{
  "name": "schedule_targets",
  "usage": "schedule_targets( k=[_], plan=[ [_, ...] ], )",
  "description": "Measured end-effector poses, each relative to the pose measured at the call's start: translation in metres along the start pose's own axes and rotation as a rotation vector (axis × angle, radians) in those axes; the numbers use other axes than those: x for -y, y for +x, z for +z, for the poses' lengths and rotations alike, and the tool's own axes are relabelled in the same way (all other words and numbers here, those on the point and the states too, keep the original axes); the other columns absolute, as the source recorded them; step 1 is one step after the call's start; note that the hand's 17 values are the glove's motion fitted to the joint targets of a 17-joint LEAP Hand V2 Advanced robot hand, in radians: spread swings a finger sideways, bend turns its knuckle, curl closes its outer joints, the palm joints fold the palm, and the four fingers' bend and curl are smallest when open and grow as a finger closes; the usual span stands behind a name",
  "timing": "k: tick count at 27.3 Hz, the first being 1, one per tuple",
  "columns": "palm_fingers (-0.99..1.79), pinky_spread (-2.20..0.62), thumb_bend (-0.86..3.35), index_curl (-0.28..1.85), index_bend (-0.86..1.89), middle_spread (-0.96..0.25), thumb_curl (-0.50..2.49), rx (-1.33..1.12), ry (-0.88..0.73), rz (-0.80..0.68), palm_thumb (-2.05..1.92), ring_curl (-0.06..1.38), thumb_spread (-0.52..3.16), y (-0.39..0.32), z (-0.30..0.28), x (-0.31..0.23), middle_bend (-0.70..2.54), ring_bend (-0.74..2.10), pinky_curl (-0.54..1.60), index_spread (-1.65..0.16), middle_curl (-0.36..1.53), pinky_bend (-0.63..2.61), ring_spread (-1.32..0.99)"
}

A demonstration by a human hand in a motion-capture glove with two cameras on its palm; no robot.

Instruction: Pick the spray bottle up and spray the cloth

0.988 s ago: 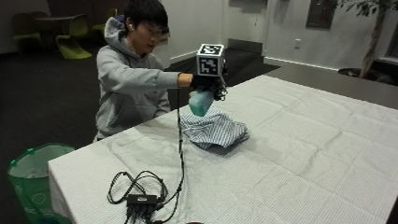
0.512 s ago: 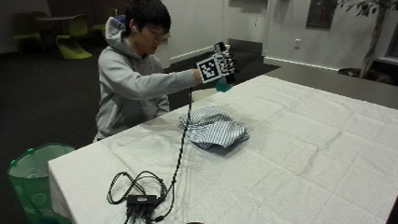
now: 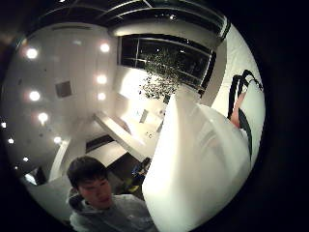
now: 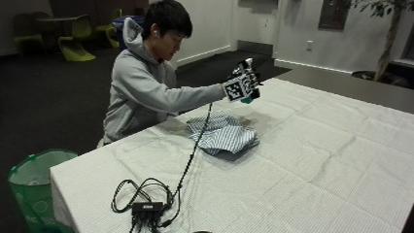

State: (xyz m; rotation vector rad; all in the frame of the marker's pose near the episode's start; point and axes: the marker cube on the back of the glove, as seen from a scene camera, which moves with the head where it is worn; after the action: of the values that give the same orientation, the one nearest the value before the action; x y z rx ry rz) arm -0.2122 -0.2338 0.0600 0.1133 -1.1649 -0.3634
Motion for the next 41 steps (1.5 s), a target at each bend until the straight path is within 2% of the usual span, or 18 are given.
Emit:
schedule_targets(
  k=[5,10,13,17,22,24,29,32,36,39,41],
  plan=[
    [1.37,-0.28,-0.03,0.55,0.55,-0.04,0.73,0.021,0.172,0.033,0.93,0.46,0.09,0.03,0.035,0.038,0.62,0.51,0.43,-0.16,0.49,0.38,-0.17],
    [1.37,-0.28,-0.04,0.55,0.54,-0.04,0.73,-0.07,-0.024,0.064,0.93,0.46,0.1,0.063,0.051,0.016,0.62,0.51,0.43,-0.16,0.49,0.38,-0.17],
    [1.37,-0.28,-0.04,0.55,0.54,-0.04,0.73,-0.053,0.033,0.058,0.93,0.46,0.11,0.068,0.061,0.023,0.61,0.51,0.43,-0.16,0.48,0.38,-0.17],
    [1.37,-0.28,-0.03,0.55,0.54,-0.03,0.73,-0.07,-0.049,0.075,0.93,0.46,0.12,0.078,0.065,0.009,0.61,0.5,0.43,-0.16,0.48,0.38,-0.17],
    [1.33,-0.28,-0.03,0.56,0.55,-0.04,0.74,0.005,0.092,0.083,0.93,0.45,0.13,0.067,0.065,0.034,0.57,0.48,0.42,-0.15,0.47,0.37,-0.16],
    [1.27,-0.27,-0.03,0.55,0.54,-0.05,0.74,-0.002,0.048,0.089,0.92,0.44,0.16,0.064,0.061,0.032,0.54,0.45,0.42,-0.14,0.47,0.38,-0.16],
    [0.84,-0.18,-0.02,0.5,0.22,-0.07,0.75,-0.064,-0.125,0.125,0.94,0.43,0.35,0.06,0.042,0.011,0.4,0.39,0.44,-0.2,0.43,0.47,-0.14],
    [0.54,-0.09,-0.02,0.49,0.16,-0.08,0.74,-0.078,-0.124,0.134,0.92,0.44,0.48,0.055,0.03,0.0,0.28,0.36,0.47,-0.25,0.4,0.48,-0.13],
    [0.48,-0.02,-0.03,0.4,0.07,-0.09,0.71,-0.084,-0.102,0.124,0.89,0.41,0.6,0.041,0.008,-0.019,0.22,0.33,0.44,-0.29,0.37,0.51,-0.12],
    [0.48,0.01,-0.03,0.37,0.09,-0.09,0.7,-0.086,-0.136,0.111,0.87,0.38,0.66,0.029,-0.004,-0.039,0.19,0.32,0.42,-0.3,0.36,0.51,-0.12],
    [0.48,0.03,-0.04,0.35,0.1,-0.09,0.69,-0.059,-0.098,0.096,0.86,0.37,0.7,0.015,-0.015,-0.043,0.18,0.33,0.41,-0.31,0.36,0.5,-0.12]
  ],
)
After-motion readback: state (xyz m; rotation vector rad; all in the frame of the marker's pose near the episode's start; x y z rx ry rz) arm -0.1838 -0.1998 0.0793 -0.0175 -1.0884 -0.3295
